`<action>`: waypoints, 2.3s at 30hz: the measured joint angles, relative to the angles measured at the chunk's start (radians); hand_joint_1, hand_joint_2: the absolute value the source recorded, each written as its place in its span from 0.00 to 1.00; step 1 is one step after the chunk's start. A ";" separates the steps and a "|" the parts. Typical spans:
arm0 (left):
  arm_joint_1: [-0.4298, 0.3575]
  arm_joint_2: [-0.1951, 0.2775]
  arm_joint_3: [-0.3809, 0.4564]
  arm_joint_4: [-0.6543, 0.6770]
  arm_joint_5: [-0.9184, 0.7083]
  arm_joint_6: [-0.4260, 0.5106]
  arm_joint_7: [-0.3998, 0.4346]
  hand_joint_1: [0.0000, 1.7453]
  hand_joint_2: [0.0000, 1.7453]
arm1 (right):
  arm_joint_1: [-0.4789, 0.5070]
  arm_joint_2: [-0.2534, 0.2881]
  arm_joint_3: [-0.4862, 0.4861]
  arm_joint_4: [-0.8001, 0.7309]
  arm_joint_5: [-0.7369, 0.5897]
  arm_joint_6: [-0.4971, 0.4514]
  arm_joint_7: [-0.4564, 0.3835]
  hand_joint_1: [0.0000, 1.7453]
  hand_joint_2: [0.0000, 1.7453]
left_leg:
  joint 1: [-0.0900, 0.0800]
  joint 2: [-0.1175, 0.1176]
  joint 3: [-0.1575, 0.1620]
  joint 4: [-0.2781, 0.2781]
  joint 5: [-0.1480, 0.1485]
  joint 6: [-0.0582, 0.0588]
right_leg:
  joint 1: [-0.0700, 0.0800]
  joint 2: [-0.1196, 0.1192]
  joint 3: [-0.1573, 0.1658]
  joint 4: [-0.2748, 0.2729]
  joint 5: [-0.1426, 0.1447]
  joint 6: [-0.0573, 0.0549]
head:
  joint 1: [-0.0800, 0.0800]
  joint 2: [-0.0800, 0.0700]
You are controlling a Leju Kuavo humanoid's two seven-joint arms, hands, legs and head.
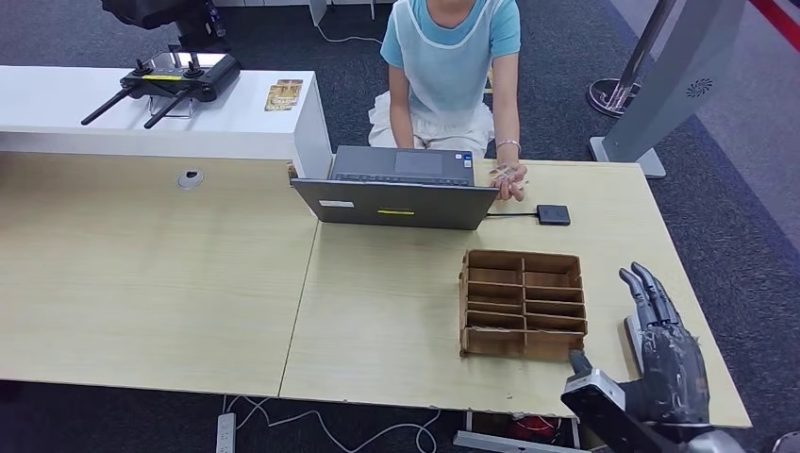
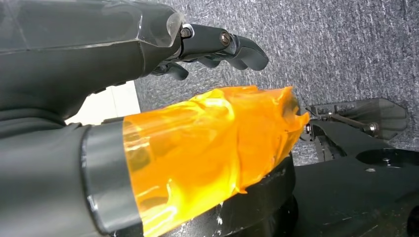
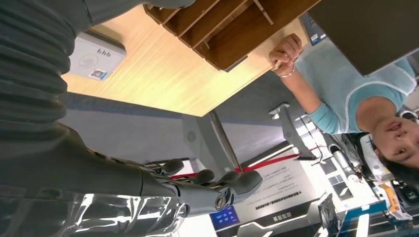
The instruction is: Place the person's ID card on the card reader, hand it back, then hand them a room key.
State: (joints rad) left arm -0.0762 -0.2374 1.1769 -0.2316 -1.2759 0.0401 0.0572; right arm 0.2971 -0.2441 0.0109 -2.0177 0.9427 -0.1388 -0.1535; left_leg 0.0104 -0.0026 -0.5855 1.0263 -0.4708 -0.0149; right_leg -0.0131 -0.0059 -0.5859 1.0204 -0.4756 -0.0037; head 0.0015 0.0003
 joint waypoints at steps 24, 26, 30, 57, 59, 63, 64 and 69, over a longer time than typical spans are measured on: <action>-0.001 -0.008 0.032 -0.001 0.018 -0.001 0.013 0.00 0.00 | -0.138 0.000 0.214 0.169 0.202 0.024 0.152 0.00 1.00 | 0.000 0.000 0.001 0.000 0.000 0.000 | 0.000 0.000 0.000 0.000 0.000 0.000 | 0.000 0.000; -0.001 -0.008 0.035 -0.001 0.020 -0.001 0.013 0.00 0.00 | -0.140 0.000 0.218 0.180 0.203 0.028 0.157 0.00 1.00 | 0.000 0.000 0.000 0.000 0.000 0.000 | 0.000 0.000 0.000 0.000 0.000 0.000 | 0.000 0.000; -0.001 -0.006 0.040 -0.002 0.025 -0.001 0.013 0.00 0.00 | -0.141 0.000 0.219 0.197 0.211 0.038 0.165 0.00 1.00 | 0.000 0.000 0.001 0.000 0.000 0.000 | 0.000 0.000 0.000 0.000 0.000 0.000 | 0.000 0.000; -0.006 -0.008 0.062 -0.007 0.035 0.000 0.013 0.00 0.00 | -0.212 0.025 0.220 0.364 0.550 0.047 0.315 0.00 1.00 | 0.000 0.000 0.001 0.000 0.000 0.000 | 0.000 0.000 0.000 0.000 0.000 0.000 | 0.000 0.000; -0.007 -0.008 0.062 -0.007 0.035 0.000 0.013 0.00 0.00 | -0.227 0.029 0.221 0.379 0.597 0.042 0.355 0.00 1.00 | 0.000 0.000 0.001 0.000 0.000 0.000 | 0.000 0.000 0.000 0.001 0.000 0.000 | 0.000 0.000; -0.009 -0.008 0.062 -0.007 0.036 0.000 0.013 0.00 0.00 | -0.260 0.030 0.227 0.411 0.628 0.038 0.409 0.00 1.00 | 0.000 0.000 0.001 0.000 0.001 0.000 | 0.000 0.000 0.000 0.001 0.001 0.000 | 0.000 0.000; -0.010 -0.008 0.062 -0.007 0.036 0.000 0.013 0.00 0.00 | -0.265 0.030 0.229 0.418 0.630 0.038 0.412 0.00 1.00 | 0.000 0.000 0.001 0.000 0.001 0.000 | 0.000 0.000 0.000 0.001 0.001 0.000 | 0.000 0.000; -0.011 -0.008 0.063 -0.007 0.038 0.000 0.014 0.00 0.00 | -0.281 0.035 0.236 0.441 0.631 0.042 0.411 0.00 1.00 | 0.000 0.000 0.001 0.000 0.000 -0.001 | 0.000 0.000 0.000 0.001 0.001 0.000 | 0.000 0.000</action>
State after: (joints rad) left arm -0.0876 -0.2458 1.2397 -0.2388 -1.2380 0.0404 0.0709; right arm 0.0161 -0.2094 0.2468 -1.5766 1.5740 -0.0967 0.2572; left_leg 0.0104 -0.0031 -0.5849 1.0263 -0.4703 -0.0154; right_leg -0.0131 -0.0061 -0.5859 1.0210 -0.4751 -0.0042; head 0.0015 0.0001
